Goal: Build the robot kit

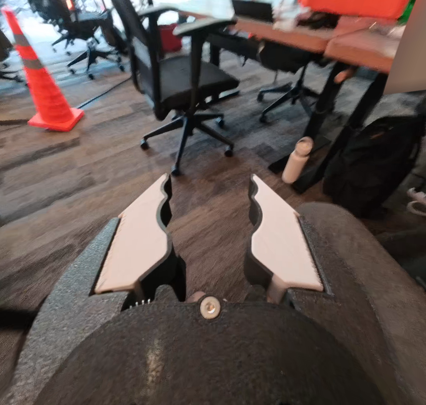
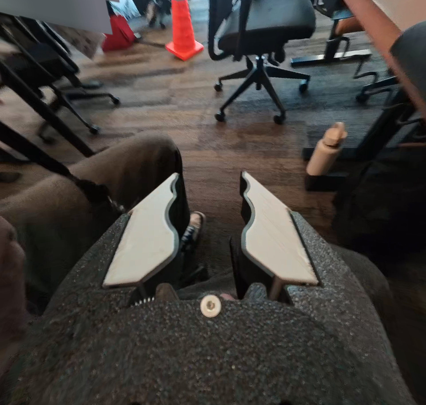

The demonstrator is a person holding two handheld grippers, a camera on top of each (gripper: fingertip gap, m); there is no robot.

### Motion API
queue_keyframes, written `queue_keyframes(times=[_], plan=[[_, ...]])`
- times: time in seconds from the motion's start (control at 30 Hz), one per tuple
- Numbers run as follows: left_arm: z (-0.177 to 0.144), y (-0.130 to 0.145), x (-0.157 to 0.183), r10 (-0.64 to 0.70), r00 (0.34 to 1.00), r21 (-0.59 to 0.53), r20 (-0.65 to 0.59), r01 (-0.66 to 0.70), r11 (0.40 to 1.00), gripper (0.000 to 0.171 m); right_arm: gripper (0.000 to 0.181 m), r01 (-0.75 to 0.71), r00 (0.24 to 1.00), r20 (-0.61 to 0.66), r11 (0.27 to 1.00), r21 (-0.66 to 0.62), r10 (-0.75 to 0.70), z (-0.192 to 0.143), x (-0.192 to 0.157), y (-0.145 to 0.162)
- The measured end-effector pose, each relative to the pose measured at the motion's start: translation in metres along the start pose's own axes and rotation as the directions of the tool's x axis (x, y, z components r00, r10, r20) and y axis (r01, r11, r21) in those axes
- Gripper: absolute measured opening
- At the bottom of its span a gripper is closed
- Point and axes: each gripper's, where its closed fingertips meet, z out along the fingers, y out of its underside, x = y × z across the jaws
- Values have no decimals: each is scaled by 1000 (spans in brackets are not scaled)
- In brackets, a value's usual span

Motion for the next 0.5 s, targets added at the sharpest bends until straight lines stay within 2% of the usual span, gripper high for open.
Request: queue_keyframes(times=[0.1,0.2,0.33,0.4,0.5], plan=[[46,-56,54,-55,982,116,-179,77,990,58,51,92,995,-38,996,5,-92,-4,6,-19],[90,-94,112,-136,921,121,-366,192,974,58,50,91,993,-77,994,59,-86,-11,11,-44],[144,-116,164,-78,902,112,-424,137,984,58,50,-18,997,-78,990,143,29,-8,24,-63],[171,-122,183,-56,907,105,-416,109,989,58,51,19,994,-112,993,116,-6,-6,37,-67],[205,-130,217,-147,868,30,-474,183,983,58,49,36,985,-170,991,127,-14,-6,62,-79]])
